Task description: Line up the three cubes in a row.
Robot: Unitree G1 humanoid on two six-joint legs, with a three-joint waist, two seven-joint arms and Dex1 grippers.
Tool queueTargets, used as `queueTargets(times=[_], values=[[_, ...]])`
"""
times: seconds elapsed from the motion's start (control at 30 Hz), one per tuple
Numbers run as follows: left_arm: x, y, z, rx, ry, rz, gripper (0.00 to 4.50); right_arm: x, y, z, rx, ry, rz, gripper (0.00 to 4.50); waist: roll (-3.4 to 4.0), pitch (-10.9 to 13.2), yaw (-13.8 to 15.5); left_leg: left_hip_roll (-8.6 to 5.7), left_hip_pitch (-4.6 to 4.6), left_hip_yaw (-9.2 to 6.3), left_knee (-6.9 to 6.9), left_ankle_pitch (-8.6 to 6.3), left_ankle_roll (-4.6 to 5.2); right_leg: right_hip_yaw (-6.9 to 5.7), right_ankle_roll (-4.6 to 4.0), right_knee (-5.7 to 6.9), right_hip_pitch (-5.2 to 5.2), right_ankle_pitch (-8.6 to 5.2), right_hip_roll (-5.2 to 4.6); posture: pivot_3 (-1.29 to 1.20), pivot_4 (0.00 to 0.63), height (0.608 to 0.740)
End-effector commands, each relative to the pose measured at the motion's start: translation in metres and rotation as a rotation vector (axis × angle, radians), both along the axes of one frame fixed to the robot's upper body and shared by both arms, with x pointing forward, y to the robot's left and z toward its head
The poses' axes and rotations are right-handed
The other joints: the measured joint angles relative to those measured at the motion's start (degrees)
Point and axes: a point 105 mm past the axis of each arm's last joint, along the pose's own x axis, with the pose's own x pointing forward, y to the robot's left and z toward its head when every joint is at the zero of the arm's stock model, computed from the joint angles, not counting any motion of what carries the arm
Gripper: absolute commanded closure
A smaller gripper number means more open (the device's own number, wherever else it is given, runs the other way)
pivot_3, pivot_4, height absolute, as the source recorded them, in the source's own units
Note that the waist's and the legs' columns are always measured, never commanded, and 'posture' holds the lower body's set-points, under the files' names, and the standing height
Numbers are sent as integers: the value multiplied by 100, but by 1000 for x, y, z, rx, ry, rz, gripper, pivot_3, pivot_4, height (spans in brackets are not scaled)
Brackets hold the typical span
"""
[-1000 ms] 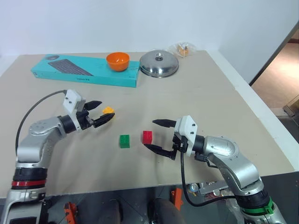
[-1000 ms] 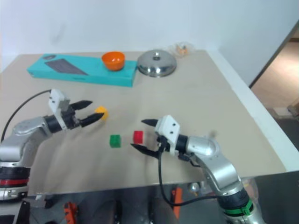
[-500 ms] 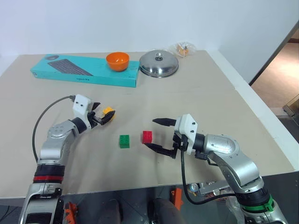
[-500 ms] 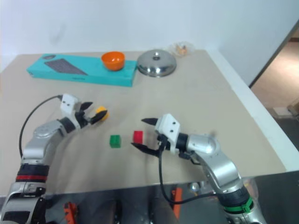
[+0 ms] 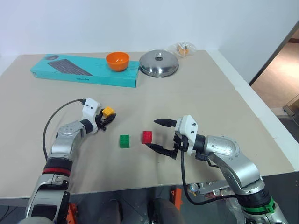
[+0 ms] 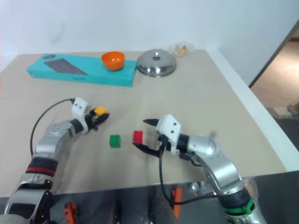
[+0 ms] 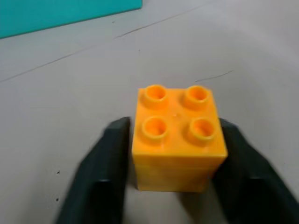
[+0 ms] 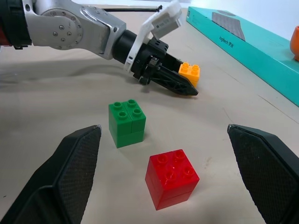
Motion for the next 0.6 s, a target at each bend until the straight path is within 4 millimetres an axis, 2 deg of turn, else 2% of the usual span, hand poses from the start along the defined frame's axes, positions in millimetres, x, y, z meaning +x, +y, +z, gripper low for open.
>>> queueTargets(times=[0.03, 0.17, 0.3, 0.4, 0.6], values=[[5, -1, 14, 9, -51, -9, 3141, -3, -1, 13, 17, -55, 1, 0, 0, 0, 1, -1, 0, 0, 0, 0, 0, 0, 0, 0, 0, 0, 0, 0, 150, 740], [0, 1, 19, 3, -64, -38, 3141, -4, 0, 14, 21, -54, 5, 0, 0, 0, 1, -1, 0, 0, 0, 0, 0, -1, 1, 0, 1, 0, 0, 0, 150, 740], [-28, 7, 35, 43, -128, -239, 3141, -6, 1, 14, 20, -52, 15, 0, 0, 0, -39, 6, 1, 0, -2, -1, -1, 7, 0, 0, -3, 0, 4, 0, 150, 740], [-49, 22, 48, 29, -166, -350, 3141, -6, 0, 13, 13, -52, 21, 0, 0, 0, -28, 13, 0, 0, -4, -1, -2, -1, -3, 0, -5, -2, 1, 0, 150, 740], [-86, 32, 40, 96, -137, -556, 3141, -4, -1, 13, 5, -52, 32, 0, 2, 1, -8, 14, 4, 4, -3, -1, -3, -4, -7, 2, -3, -3, -6, 0, 150, 740]])
